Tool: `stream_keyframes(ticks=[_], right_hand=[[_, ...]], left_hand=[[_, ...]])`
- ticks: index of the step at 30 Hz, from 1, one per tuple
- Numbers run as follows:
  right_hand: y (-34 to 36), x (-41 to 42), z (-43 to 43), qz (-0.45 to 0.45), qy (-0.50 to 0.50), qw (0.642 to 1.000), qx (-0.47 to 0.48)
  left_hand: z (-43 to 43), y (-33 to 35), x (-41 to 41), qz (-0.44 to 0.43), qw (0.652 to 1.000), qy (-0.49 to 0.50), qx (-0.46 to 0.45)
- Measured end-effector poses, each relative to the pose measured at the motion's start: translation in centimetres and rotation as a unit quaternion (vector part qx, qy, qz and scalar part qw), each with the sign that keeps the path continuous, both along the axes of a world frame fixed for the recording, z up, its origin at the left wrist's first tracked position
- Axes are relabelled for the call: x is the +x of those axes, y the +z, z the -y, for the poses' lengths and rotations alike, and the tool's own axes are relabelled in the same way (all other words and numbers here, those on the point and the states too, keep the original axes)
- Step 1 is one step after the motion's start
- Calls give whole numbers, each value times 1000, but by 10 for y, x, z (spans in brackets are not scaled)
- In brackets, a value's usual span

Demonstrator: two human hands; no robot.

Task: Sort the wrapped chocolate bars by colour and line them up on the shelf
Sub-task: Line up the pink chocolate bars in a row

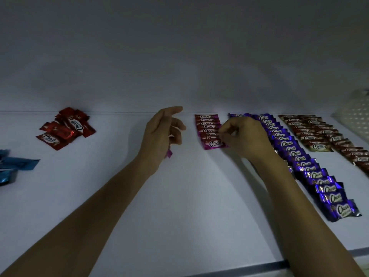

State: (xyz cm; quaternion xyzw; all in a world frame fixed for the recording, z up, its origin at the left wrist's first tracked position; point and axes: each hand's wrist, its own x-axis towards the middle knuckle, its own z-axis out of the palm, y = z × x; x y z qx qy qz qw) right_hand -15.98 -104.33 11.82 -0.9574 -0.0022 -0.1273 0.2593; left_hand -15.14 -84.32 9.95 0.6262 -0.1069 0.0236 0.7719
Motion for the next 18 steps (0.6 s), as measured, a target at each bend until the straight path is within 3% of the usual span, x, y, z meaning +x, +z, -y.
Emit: stream_keyframes(ticks=[2, 5, 8, 11, 18], right_hand=[[5, -4, -11, 15, 35, 992, 124], [12, -16, -40, -63, 122, 942, 307], [5, -21, -61, -103, 213, 915, 326], [-2, -20, -66, -90, 220, 899, 368], [-7, -21, -71, 4, 210, 948, 237]], left_hand=[[0, 4, -2, -38, 995, -49, -80], [2, 5, -2, -55, 988, -96, -107], [2, 5, -4, -52, 986, -117, -111], [3, 6, -5, -47, 985, -131, -107], [10, 15, -10, -91, 980, -107, -138]])
